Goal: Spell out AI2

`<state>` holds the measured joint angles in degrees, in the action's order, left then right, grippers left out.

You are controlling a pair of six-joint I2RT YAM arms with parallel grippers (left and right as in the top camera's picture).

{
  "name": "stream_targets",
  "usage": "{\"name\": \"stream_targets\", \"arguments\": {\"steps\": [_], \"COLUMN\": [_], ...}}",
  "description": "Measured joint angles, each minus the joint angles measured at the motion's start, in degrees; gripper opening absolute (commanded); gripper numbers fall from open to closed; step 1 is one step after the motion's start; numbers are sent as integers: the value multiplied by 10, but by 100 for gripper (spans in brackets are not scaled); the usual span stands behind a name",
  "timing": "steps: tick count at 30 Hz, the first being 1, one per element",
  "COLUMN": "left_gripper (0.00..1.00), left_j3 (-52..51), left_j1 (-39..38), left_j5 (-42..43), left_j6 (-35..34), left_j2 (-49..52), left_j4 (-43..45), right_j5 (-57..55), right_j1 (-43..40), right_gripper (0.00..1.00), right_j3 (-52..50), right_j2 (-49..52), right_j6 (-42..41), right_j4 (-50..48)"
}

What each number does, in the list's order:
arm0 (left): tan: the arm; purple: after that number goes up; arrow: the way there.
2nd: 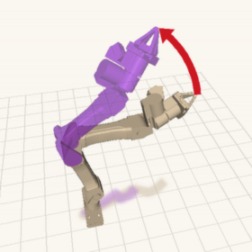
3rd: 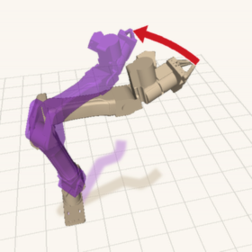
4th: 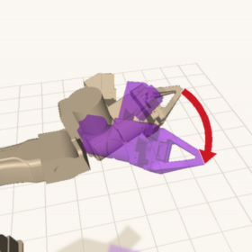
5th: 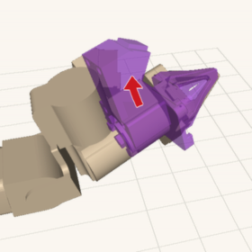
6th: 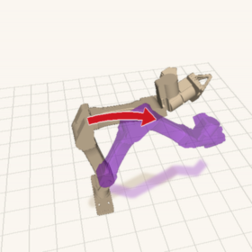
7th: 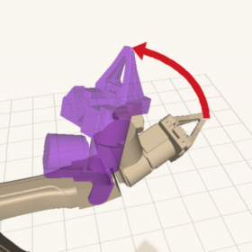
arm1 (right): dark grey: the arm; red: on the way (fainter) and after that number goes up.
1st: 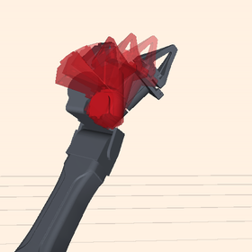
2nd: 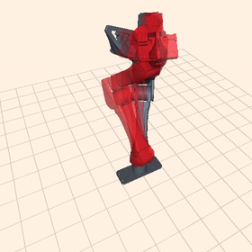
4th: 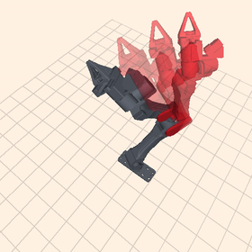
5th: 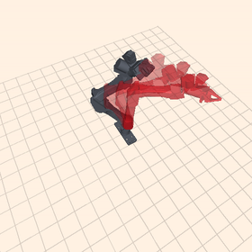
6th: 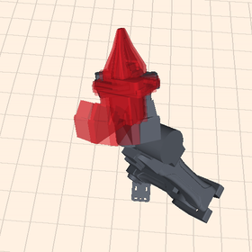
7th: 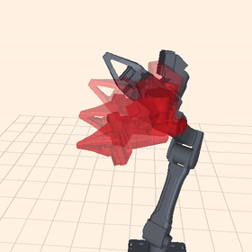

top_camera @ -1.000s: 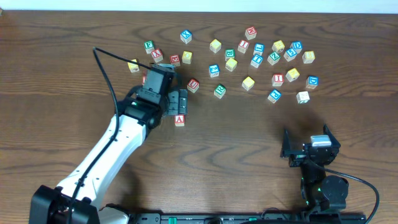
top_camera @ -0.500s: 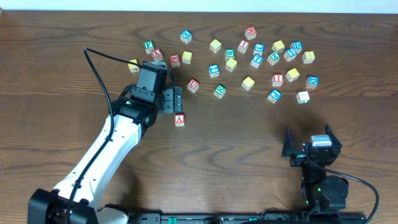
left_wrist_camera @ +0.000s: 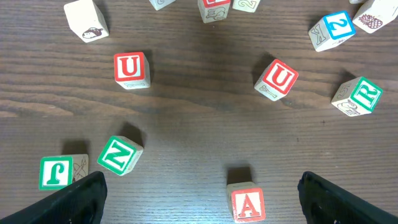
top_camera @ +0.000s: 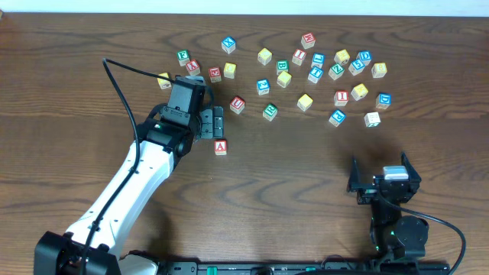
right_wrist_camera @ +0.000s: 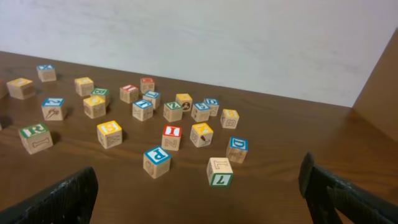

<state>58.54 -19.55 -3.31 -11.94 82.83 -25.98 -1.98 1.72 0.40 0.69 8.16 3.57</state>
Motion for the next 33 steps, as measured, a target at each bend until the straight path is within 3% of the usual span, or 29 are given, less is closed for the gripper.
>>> {"name": "stream_targets", "arguments": {"steps": [10, 15, 20, 26, 30, 33], "left_gripper": [97, 97, 97, 97, 97, 97], "left_j3": [0, 0, 1, 4, 5, 5], "left_j1": [0, 0, 0, 0, 0, 0], "left_j5": [0, 0, 0, 0, 0, 0], "left_j6": [0, 0, 0, 0, 0, 0], "left_j2": [0, 0, -1, -1, -2, -2], "left_j4": [0, 1, 8, 7, 5, 5], "right_j5": [17, 12, 13, 29, 41, 61], "right_j1": [0, 0, 0, 7, 14, 15], "right_gripper": [99, 99, 99, 99, 99, 99], "right_j3": [5, 83, 303, 757, 1001, 1109], "right_j2": [4, 103, 341, 708, 886, 970], "right_j6": [-19, -30, -34, -38, -42, -45], "right_j4": [-35, 5, 65, 421, 555, 612]}}
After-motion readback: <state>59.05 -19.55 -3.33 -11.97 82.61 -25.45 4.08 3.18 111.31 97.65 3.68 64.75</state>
